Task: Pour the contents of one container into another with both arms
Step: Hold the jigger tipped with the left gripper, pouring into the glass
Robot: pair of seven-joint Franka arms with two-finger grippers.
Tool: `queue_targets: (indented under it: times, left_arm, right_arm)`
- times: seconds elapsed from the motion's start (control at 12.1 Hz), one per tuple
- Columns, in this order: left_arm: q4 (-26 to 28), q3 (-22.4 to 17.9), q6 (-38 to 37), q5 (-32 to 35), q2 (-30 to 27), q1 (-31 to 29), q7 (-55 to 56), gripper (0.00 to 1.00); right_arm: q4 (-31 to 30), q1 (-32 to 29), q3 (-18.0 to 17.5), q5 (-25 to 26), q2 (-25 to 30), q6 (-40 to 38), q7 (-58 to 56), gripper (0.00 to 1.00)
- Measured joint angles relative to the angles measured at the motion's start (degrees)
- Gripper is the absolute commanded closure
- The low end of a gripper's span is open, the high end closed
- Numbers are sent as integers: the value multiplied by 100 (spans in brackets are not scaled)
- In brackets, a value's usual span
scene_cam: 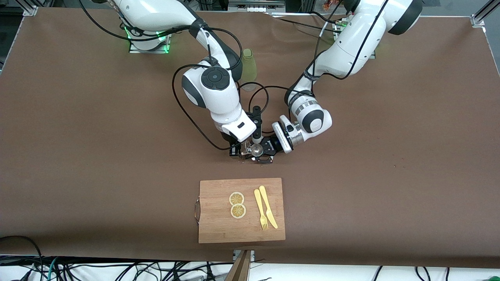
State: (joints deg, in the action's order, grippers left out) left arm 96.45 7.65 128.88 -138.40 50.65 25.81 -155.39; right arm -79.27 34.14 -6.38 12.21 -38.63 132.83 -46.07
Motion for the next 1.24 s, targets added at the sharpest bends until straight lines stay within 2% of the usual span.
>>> queue_targets:
  times: [1.24]
  left_arm:
    - [-1, -21, 26, -14, 0, 22, 0, 100]
  right_arm:
    - [107, 182, -2, 759, -73, -131, 1, 86]
